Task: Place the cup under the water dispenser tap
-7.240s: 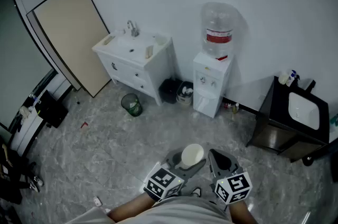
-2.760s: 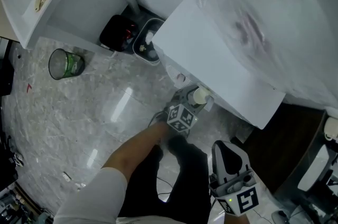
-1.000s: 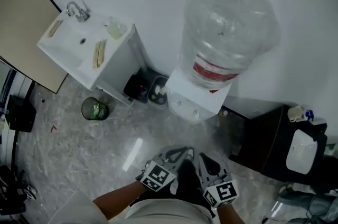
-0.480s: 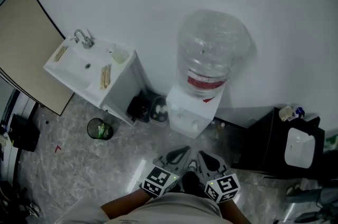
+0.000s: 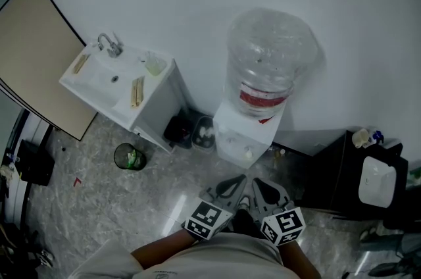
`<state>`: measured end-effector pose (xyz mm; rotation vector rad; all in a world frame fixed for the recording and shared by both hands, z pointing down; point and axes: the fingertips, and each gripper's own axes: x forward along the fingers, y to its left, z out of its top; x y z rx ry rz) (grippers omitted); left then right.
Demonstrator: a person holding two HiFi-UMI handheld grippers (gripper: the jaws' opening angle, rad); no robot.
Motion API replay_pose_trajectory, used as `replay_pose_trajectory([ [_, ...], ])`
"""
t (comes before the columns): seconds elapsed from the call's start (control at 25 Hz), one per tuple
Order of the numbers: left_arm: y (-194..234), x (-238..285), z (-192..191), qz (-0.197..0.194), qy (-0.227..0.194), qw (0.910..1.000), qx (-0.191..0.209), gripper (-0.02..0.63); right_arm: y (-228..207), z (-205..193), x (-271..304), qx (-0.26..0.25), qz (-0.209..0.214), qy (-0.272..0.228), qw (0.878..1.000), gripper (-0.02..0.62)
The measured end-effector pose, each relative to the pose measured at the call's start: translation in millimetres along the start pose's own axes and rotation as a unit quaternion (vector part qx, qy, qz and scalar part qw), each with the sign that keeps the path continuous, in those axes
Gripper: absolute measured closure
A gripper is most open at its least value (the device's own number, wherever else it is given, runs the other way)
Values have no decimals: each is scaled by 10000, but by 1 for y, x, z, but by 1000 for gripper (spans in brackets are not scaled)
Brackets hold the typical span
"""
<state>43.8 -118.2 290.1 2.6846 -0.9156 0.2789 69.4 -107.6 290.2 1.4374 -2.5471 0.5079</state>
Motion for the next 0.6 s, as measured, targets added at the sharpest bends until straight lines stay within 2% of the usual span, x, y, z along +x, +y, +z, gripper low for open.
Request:
replay_pose_trajectory([
  [0.6,12,5,-6,99,53,9999,-62,601,-9,0,14,-57,-6,94,9999,580],
])
